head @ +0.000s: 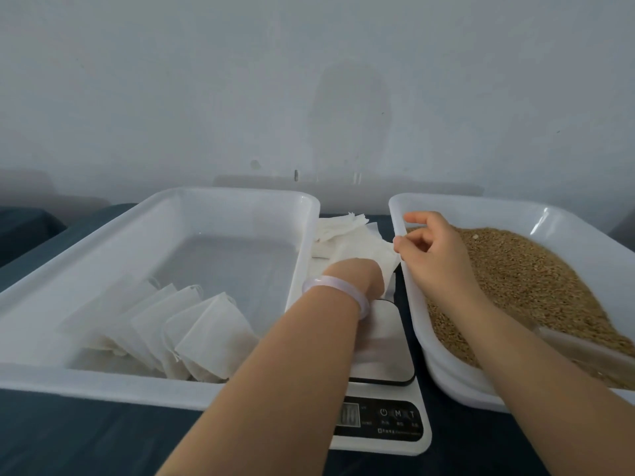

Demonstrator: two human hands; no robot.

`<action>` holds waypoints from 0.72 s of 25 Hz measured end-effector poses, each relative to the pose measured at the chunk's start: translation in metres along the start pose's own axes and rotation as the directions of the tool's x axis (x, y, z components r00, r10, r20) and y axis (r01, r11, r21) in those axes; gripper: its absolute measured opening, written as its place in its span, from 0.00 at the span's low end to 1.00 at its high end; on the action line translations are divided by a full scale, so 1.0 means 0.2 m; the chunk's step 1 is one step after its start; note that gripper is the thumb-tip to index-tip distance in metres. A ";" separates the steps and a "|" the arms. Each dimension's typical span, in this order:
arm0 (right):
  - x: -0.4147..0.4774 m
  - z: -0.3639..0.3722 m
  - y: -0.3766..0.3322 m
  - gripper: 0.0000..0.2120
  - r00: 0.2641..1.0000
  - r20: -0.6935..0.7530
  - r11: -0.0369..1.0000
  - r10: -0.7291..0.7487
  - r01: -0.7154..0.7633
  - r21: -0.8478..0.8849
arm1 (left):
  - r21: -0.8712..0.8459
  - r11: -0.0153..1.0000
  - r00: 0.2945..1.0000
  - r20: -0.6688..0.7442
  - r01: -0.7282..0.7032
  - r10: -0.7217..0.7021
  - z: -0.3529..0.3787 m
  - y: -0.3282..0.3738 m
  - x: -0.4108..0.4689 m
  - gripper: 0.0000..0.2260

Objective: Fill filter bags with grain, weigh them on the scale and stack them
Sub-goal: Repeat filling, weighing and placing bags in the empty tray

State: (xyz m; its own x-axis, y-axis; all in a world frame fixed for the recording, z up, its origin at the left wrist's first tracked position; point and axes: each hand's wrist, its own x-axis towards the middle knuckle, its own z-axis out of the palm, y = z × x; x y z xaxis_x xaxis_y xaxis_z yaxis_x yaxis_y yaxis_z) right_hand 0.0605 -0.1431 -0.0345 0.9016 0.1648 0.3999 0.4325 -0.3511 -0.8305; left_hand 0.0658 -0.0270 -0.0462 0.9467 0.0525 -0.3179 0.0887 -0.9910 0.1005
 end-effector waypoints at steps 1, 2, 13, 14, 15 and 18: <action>0.00 0.00 0.00 0.13 1.000 -0.002 1.000 -0.001 0.001 0.001 | 0.004 1.000 1.000 -0.012 0.013 -0.013 -0.01 0.00 0.00 0.13; 0.00 0.00 0.00 0.13 1.000 -0.004 1.000 -0.003 0.003 0.001 | 0.008 1.000 0.999 -0.052 0.015 -0.014 -0.02 0.00 -0.01 0.12; -0.01 -0.02 -0.06 0.19 0.998 0.033 0.987 0.047 -0.051 0.150 | -0.549 0.755 0.873 -0.483 -0.359 0.064 -0.18 -0.19 -0.32 0.11; -0.01 -0.02 -0.06 0.20 0.997 0.072 0.984 0.035 -0.047 0.170 | -0.614 0.699 0.884 -0.464 -0.368 0.058 -0.16 -0.21 -0.35 0.09; -0.01 -0.02 -0.07 0.21 0.993 0.118 0.983 0.015 -0.037 0.182 | -0.677 0.631 0.889 -0.455 -0.377 0.043 -0.14 -0.22 -0.36 0.07; -0.04 -0.02 -0.09 0.20 0.961 0.267 0.985 -0.070 0.025 0.170 | -0.830 0.399 0.909 -0.417 -0.390 0.020 -0.13 -0.25 -0.40 0.06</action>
State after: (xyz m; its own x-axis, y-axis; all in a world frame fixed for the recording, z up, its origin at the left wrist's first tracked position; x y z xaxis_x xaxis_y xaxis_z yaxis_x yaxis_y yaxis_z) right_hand 0.0462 -0.1428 -0.0212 0.8371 0.4291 0.3393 0.4490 -0.1848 -0.8742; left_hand -0.0059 0.0214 -0.0024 0.9911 0.0795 0.1064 -0.0764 -0.3139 0.9464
